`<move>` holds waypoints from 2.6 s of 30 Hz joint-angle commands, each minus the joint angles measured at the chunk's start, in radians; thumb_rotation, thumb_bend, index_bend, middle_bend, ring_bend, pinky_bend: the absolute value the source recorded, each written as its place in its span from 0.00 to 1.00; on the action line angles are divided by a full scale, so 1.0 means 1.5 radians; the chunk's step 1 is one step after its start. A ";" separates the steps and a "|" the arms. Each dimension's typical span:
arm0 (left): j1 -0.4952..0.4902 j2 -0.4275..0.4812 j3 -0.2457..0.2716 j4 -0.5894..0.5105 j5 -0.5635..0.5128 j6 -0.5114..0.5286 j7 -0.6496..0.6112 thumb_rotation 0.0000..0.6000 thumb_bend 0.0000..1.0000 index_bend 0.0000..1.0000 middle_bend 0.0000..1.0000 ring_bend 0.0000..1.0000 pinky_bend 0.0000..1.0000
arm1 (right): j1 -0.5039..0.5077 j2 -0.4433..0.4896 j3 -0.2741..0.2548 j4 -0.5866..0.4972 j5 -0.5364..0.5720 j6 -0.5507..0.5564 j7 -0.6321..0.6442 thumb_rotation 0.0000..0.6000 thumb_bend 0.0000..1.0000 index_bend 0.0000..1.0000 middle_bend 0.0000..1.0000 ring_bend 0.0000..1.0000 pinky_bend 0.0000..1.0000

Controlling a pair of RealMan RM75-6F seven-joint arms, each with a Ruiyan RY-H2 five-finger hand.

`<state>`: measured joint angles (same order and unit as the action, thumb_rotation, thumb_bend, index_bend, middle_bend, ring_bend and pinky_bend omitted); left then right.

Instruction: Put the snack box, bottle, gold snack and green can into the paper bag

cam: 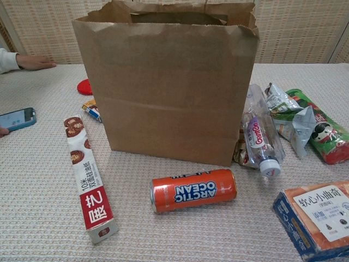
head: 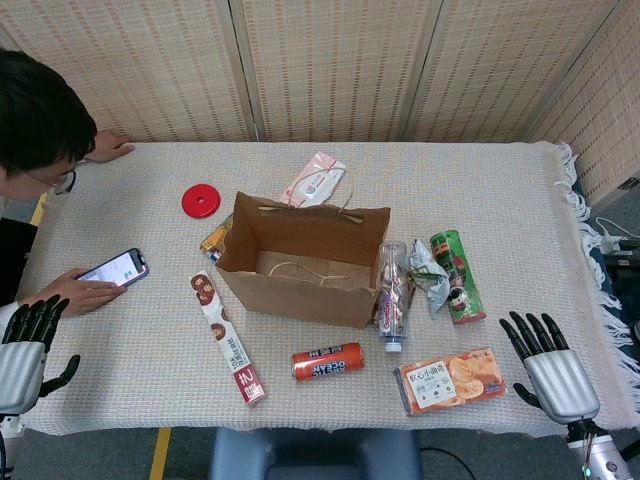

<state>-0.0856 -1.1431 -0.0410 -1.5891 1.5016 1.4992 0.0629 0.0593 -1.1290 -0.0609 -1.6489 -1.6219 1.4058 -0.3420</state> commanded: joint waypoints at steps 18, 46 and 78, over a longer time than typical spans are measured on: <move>-0.002 0.001 -0.001 -0.002 -0.004 -0.004 0.002 1.00 0.35 0.00 0.00 0.00 0.00 | 0.059 0.038 -0.046 -0.075 0.024 -0.168 0.059 1.00 0.00 0.00 0.00 0.00 0.00; -0.002 0.002 0.000 0.000 0.000 -0.004 -0.005 1.00 0.35 0.00 0.00 0.00 0.00 | 0.151 -0.097 -0.004 -0.068 0.193 -0.275 -0.178 1.00 0.14 0.54 0.54 0.60 0.65; -0.005 0.004 0.000 -0.001 -0.002 -0.010 -0.008 1.00 0.35 0.00 0.00 0.00 0.00 | 0.423 -0.131 0.380 -0.361 0.336 -0.066 -0.169 1.00 0.18 0.64 0.62 0.67 0.69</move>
<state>-0.0939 -1.1365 -0.0417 -1.5909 1.4978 1.4847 0.0502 0.6063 -1.2395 0.4582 -2.2276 -1.2059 1.2906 -0.5221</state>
